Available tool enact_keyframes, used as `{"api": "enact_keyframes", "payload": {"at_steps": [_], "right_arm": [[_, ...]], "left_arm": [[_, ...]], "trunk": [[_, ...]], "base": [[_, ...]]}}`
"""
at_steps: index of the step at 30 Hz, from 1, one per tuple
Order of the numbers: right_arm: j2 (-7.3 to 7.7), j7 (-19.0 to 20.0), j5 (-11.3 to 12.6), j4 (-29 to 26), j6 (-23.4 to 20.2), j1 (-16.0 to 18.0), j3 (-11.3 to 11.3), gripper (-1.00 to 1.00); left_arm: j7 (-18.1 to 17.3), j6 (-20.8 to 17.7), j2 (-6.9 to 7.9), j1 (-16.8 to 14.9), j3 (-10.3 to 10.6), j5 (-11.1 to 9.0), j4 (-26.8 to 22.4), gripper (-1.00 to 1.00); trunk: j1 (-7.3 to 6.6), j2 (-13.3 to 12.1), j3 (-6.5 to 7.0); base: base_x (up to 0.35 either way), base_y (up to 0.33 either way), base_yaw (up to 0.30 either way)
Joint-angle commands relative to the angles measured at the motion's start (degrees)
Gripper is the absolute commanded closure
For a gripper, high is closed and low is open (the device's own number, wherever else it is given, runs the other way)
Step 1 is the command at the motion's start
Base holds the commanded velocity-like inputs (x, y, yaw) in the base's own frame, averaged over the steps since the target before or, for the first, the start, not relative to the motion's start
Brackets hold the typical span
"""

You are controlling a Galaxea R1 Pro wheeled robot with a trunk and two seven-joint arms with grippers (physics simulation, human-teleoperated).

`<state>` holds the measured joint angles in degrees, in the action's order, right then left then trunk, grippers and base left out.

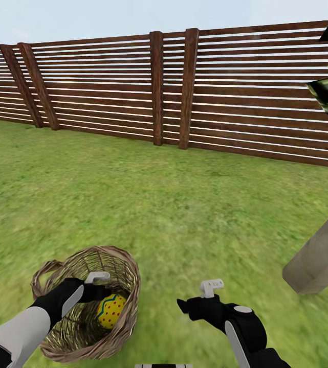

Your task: Take the three Easter eggs out of the wicker basket on the lawn in the garden, then place them on the lawn next to a single tree (choose any tree) so that all three eggs are next to the same tree and none are left in the basket.

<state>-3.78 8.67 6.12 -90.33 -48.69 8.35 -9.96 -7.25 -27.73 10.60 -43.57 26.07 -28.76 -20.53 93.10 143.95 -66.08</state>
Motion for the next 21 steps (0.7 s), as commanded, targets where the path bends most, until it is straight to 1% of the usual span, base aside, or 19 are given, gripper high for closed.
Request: {"api": "enact_keyframes", "payload": {"at_steps": [1,3,9,21], "right_arm": [[-0.17,-0.1,0.4,-0.2,-0.3,0.0,0.1,-1.0],[-0.39,-0.1,0.4,-0.4,-0.4,0.0,0.2,-1.0],[-0.64,-0.1,0.5,-0.5,-0.6,0.4,0.5,-1.0],[-0.7,-0.1,0.5,-0.5,-0.4,0.5,0.5,-1.0]], "left_arm": [[-0.1,-0.2,0.04,0.0,0.2,-0.1,-0.2,-1.0],[-0.1,-0.2,0.04,0.0,0.2,-0.1,-0.3,-1.0],[-0.1,-0.2,0.04,0.0,0.2,-0.1,-0.4,-1.0],[-0.1,-0.2,0.04,0.0,0.2,-0.1,-0.8,-1.0]], "trunk": [[-0.01,0.0,-0.05],[-0.01,0.0,-0.05],[0.14,0.1,-1.38],[0.45,0.3,-4.04]], "base": [[0.0,0.0,0.0],[0.0,0.0,0.0],[0.0,0.0,0.0],[0.0,0.0,0.0]]}}
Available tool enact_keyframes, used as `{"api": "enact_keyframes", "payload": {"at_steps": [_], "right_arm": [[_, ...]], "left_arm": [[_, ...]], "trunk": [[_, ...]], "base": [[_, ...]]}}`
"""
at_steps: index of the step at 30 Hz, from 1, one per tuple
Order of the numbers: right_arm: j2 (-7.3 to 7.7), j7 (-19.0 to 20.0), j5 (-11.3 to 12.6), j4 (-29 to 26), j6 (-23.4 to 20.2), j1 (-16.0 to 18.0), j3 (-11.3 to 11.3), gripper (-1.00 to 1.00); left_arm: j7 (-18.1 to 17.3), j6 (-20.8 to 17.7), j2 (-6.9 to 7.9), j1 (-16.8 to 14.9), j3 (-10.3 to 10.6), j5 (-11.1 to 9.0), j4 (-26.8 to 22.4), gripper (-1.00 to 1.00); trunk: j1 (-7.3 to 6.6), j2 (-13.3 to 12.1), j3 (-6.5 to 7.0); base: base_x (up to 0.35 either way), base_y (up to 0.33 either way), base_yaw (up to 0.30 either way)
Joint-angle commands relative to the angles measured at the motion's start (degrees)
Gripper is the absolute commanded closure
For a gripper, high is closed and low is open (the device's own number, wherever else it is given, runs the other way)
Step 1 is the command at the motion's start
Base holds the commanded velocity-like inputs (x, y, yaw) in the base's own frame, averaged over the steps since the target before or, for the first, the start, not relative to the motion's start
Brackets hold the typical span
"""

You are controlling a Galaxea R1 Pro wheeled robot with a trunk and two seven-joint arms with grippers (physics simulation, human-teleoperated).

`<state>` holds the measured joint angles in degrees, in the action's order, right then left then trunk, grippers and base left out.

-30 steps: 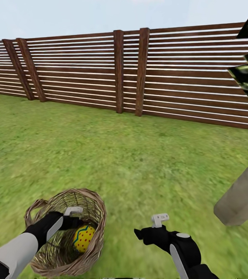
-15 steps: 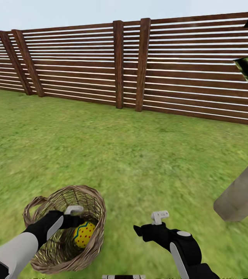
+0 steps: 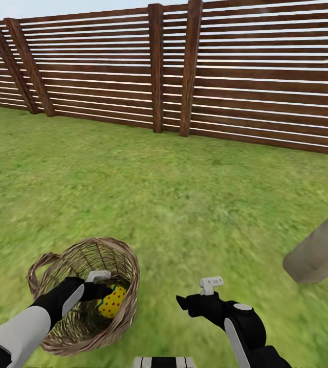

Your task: Take the three Easter eggs out of the wicker basket on the lawn in the garden, then place them on the lawn next to a single tree (choose any tree) so that all three eggs are next to the same tree and none are left in the basket.

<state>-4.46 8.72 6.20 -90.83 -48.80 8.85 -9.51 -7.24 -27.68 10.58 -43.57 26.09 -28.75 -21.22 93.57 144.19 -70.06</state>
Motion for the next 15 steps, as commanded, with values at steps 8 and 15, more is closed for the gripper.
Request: {"api": "enact_keyframes", "payload": {"at_steps": [8,15], "right_arm": [[0.0,-0.1,0.4,-0.1,-0.2,0.0,0.0,-1.0],[0.05,-0.1,0.4,-0.1,-0.2,0.0,-0.1,-1.0]], "left_arm": [[-0.1,-0.2,0.05,0.0,0.2,-0.1,-0.5,-1.0],[-0.1,-0.2,-0.03,0.0,0.2,-0.1,-0.7,-1.0]], "trunk": [[-0.01,0.0,-0.05],[0.06,0.1,-0.72]], "base": [[0.0,0.0,0.0],[0.0,0.0,0.0]]}}
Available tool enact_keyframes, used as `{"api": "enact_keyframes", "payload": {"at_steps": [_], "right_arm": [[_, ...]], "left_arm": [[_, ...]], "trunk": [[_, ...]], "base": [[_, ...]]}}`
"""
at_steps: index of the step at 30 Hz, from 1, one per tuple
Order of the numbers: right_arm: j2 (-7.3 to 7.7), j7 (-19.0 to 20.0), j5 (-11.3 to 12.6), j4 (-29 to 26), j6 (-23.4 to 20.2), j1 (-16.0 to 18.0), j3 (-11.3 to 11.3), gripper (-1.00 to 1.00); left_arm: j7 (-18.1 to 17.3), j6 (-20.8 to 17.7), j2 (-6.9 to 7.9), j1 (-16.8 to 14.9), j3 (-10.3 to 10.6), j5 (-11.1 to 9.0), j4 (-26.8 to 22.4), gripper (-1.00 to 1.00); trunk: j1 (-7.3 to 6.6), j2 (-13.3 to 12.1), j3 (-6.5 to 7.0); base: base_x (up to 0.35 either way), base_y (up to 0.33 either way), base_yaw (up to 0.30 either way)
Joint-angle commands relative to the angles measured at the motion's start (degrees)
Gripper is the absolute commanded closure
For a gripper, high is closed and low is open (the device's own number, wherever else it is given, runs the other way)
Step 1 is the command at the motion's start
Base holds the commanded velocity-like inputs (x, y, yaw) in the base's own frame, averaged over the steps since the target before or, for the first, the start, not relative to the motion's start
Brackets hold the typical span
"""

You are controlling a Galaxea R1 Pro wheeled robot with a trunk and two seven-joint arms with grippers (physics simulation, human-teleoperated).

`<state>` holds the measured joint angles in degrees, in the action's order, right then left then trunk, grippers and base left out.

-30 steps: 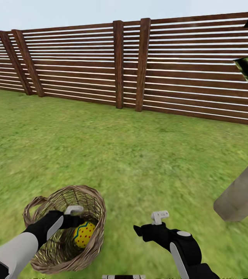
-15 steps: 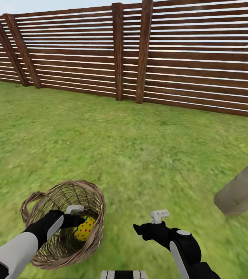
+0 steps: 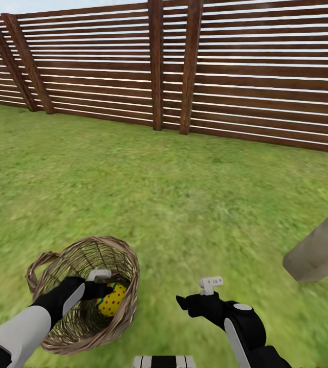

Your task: Take the three Easter eggs out of the wicker basket on the lawn in the garden, then place them on the lawn next to a single tree (choose any tree) so that all three eggs are next to the same tree and none are left in the basket.

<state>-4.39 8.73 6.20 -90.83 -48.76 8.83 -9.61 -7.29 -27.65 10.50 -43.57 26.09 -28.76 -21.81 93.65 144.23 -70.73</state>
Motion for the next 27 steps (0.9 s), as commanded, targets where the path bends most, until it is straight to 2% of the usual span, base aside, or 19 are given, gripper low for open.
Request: {"api": "enact_keyframes", "payload": {"at_steps": [1,4,12,18,27], "right_arm": [[-0.01,-0.1,0.4,-0.1,-0.3,0.0,0.0,-1.0],[-0.02,-0.1,0.4,-0.1,-0.3,0.0,0.0,-1.0],[0.0,-0.1,0.4,-0.1,-0.3,0.0,0.0,-1.0],[0.0,-0.1,0.4,-0.1,-0.3,0.0,0.0,-1.0],[-0.08,-0.1,0.4,-0.1,-0.3,0.0,0.0,-1.0]], "left_arm": [[-0.1,-0.2,0.05,0.0,0.2,-0.1,-0.1,-1.0],[-0.1,-0.2,0.08,0.0,0.2,-0.1,-0.6,-1.0],[-0.1,0.0,0.17,0.0,0.2,-0.1,-2.3,-1.0],[-0.2,0.0,0.21,0.0,0.2,-0.1,-3.2,-1.0],[-0.2,0.6,0.17,0.0,0.3,-0.1,-4.2,-1.0]], "trunk": [[0.01,0.0,-0.27],[0.09,0.1,-0.94],[0.09,0.1,-0.94],[0.24,0.2,-2.27],[0.24,0.2,-2.27]], "base": [[0.0,0.0,0.0],[0.0,0.0,0.0],[0.0,0.0,0.0],[0.0,0.0,0.0],[0.0,0.0,0.0]]}}
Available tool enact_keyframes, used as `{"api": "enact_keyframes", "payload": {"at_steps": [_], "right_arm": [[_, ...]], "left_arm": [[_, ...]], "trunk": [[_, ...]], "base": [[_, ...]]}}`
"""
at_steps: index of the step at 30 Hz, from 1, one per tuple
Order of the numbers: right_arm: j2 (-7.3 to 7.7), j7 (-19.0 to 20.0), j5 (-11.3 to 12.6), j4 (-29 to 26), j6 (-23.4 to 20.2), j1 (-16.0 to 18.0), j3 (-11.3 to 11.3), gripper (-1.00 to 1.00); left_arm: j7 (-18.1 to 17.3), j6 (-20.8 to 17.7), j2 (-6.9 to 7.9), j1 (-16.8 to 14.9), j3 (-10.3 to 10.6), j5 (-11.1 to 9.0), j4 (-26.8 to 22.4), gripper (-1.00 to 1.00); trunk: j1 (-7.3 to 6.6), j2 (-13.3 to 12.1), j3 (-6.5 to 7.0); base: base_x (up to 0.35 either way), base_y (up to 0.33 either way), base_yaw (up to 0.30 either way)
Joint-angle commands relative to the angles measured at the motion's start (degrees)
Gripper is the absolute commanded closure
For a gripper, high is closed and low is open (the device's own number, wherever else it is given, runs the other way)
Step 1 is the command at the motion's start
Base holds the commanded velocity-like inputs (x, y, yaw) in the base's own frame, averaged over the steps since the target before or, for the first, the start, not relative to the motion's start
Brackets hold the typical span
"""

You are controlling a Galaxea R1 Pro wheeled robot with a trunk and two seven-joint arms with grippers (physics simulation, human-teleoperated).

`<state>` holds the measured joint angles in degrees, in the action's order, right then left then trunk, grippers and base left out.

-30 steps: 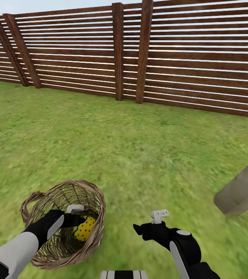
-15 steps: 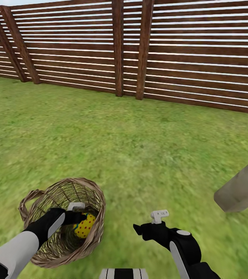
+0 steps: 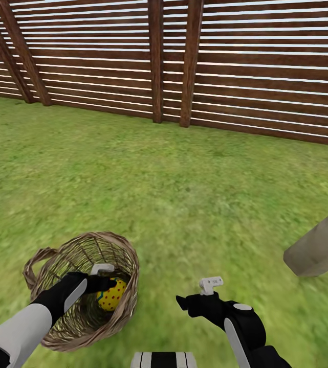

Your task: Take the three Easter eggs out of the wicker basket on the lawn in the garden, then place them on the lawn next to a single tree (choose any tree) so that all three eggs are next to the same tree and none are left in the basket.

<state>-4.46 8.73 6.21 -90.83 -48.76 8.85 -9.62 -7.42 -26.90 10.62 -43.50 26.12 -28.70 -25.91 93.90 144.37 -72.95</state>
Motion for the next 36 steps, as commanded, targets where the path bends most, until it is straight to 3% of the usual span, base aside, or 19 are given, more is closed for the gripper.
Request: {"api": "enact_keyframes", "payload": {"at_steps": [1,5,18,22,28,36], "right_arm": [[-0.02,-0.1,0.4,-0.1,-0.3,0.0,0.0,-1.0],[-0.06,-0.1,0.4,-0.1,-0.3,0.2,0.1,-1.0],[-0.04,-0.1,0.5,-0.1,-0.3,6.3,0.5,-1.0],[-0.03,-0.1,0.5,-0.1,-0.3,6.8,0.6,-1.0],[-0.03,-0.1,0.5,-0.1,-0.3,6.9,0.6,-1.0],[-0.04,-0.1,0.5,-0.1,-0.3,7.0,0.6,-1.0]], "left_arm": [[-0.1,-0.1,0.05,0.0,0.2,-0.1,-0.1,-1.0],[-0.2,0.3,0.02,-0.1,0.2,-0.1,-0.2,-1.0],[-0.2,0.4,-0.4,-0.1,0.2,-0.1,-0.2,-1.0],[-0.2,0.4,-0.42,-0.1,0.2,-0.1,-0.2,-1.0],[-0.2,0.4,-0.49,-0.1,0.2,-0.1,-0.2,-1.0],[-0.1,0.3,-0.51,-0.1,0.2,-0.1,-0.8,-1.0]], "trunk": [[0.02,0.0,-0.27],[0.12,0.1,-1.15],[0.14,0.1,-1.37],[0.25,0.2,-2.26],[0.25,0.2,-2.26],[0.43,0.2,-3.81]], "base": [[0.0,0.0,0.0],[0.0,0.0,0.0],[0.0,0.0,0.0],[0.0,0.0,0.0],[0.0,0.0,0.0],[0.0,0.0,0.0]]}}
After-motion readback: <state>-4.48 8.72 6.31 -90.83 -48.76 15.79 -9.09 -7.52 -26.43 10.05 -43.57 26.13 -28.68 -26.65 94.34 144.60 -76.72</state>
